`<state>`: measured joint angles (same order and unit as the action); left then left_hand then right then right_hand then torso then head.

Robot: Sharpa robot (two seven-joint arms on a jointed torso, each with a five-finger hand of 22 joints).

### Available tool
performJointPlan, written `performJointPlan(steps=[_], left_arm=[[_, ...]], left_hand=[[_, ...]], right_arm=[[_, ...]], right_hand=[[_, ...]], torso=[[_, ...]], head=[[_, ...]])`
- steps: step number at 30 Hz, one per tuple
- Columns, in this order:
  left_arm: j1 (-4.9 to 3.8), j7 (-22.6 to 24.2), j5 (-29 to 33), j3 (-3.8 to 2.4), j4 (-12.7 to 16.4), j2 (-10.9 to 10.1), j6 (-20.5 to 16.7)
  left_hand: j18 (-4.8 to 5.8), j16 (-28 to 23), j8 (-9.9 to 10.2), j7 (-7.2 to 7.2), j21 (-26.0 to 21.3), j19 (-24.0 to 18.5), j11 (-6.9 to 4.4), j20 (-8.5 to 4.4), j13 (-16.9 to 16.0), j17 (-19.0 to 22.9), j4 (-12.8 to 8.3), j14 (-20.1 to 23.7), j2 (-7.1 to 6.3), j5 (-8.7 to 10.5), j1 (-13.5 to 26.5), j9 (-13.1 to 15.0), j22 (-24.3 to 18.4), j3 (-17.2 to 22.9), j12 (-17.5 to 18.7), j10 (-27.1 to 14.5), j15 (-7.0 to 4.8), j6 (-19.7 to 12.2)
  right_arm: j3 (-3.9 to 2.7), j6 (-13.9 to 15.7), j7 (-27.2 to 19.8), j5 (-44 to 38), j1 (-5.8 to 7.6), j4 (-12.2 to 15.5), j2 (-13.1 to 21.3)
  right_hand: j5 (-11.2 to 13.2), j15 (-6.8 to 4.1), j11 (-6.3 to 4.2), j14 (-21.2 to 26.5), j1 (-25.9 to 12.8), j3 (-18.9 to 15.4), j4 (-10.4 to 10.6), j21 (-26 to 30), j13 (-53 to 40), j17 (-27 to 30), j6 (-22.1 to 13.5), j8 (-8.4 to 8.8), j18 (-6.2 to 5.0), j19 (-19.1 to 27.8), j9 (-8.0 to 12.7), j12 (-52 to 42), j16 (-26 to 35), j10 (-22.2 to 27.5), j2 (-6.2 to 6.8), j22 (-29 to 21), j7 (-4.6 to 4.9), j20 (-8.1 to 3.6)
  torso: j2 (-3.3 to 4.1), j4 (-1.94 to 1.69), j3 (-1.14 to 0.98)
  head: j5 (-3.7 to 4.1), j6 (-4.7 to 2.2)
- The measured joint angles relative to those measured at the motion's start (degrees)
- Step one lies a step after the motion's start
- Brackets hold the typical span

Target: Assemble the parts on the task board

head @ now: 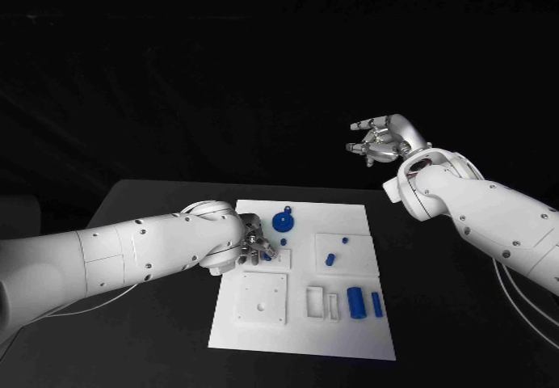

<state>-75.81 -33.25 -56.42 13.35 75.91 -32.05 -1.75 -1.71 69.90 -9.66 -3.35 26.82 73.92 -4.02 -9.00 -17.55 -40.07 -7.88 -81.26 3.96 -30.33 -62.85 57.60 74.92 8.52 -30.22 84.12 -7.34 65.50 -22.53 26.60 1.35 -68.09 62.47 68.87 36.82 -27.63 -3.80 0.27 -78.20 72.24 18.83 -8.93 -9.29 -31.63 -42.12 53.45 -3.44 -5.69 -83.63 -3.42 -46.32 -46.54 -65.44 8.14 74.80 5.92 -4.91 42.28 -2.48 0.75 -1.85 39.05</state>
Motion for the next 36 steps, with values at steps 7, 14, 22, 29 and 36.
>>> performJointPlan(steps=[7,14,22,29,36], left_arm=[[-0.03,0.0,-0.45,-0.02,0.12,0.05,0.22],[-0.03,0.0,-0.79,0.0,0.21,0.04,0.22],[0.0,-0.04,-1.23,0.04,0.03,0.25,0.19],[0.05,-0.09,-1.69,0.08,-0.35,0.5,0.19],[0.1,-0.16,-1.99,0.12,-0.67,0.67,0.21]], left_hand=[[0.0,0.0,0.0,-0.09,0.23,0.0,0.0,0.0,0.0,0.0,0.0,0.22,0.33,0.02,0.33,-0.25,0.02,0.0,-0.23,0.0,-0.05,0.09],[0.0,0.0,0.01,-0.2,0.23,0.0,0.0,0.0,0.0,0.0,0.4,0.09,-0.35,1.48,0.29,-0.35,0.02,0.73,-0.41,0.0,-0.33,0.2],[-0.01,0.21,-0.03,0.0,0.23,0.0,0.0,0.0,0.0,-0.11,1.66,0.08,-2.27,3.06,-0.56,-0.34,0.01,1.83,-0.67,0.0,-0.33,0.42],[-0.03,0.21,-0.13,1.08,0.23,0.0,0.0,0.0,0.0,-0.11,3.55,0.08,-2.63,6.88,-0.46,0.52,0.01,-0.05,-0.67,0.0,-0.33,1.53],[-0.03,0.21,-0.34,1.83,0.23,0.0,-0.03,0.0,0.0,-0.16,5.66,0.07,-2.93,9.31,-0.76,0.45,0.0,-2.02,-0.94,0.03,-0.35,2.28]], right_arm=[[0.0,-0.09,0.02,-0.01,-0.02,-0.05,-0.03],[0.0,-0.19,0.03,-0.02,-0.07,-0.1,-0.04],[0.0,-0.23,0.03,-0.03,-0.11,-0.11,-0.04],[0.0,-0.18,-0.03,-0.03,-0.16,-0.1,-0.04],[0.0,-0.17,-0.07,-0.01,-0.18,-0.11,-0.05]], right_hand=[[0.0,0.0,-0.08,0.0,0.0,0.0,0.0,0.05,0.0,0.0,0.0,0.0,0.0,0.0,0.0,0.0,0.0,-0.09,0.0,0.0,0.0,0.0],[0.0,0.0,-0.09,0.0,-0.23,0.0,0.0,0.32,-0.01,0.0,0.0,0.0,-0.01,0.0,0.0,0.0,0.0,-0.09,-0.23,0.11,0.0,0.0],[0.0,0.0,-0.09,0.0,-0.23,0.0,0.0,0.32,-0.01,0.0,0.0,0.0,-0.01,0.0,0.0,0.0,0.0,-0.09,-0.23,0.11,0.0,0.0],[0.0,0.0,-0.1,0.0,-0.23,-0.32,0.32,0.65,-0.01,0.06,0.0,0.0,-0.01,0.0,0.0,0.0,0.0,-0.1,-0.23,0.1,0.0,0.0],[0.01,0.0,-0.11,0.0,-0.22,-0.56,0.56,0.65,-0.02,0.05,0.0,0.0,-0.01,0.0,0.0,0.0,0.0,-0.11,-0.22,0.1,0.0,0.0]], torso=[[0.0,-0.07,0.04],[0.0,-0.07,0.07],[0.0,-0.06,0.07],[0.0,-0.03,0.02],[0.0,0.0,0.01]], head=[[0.08,0.1],[0.1,0.24],[0.19,0.23],[0.29,0.18],[0.36,0.16]])
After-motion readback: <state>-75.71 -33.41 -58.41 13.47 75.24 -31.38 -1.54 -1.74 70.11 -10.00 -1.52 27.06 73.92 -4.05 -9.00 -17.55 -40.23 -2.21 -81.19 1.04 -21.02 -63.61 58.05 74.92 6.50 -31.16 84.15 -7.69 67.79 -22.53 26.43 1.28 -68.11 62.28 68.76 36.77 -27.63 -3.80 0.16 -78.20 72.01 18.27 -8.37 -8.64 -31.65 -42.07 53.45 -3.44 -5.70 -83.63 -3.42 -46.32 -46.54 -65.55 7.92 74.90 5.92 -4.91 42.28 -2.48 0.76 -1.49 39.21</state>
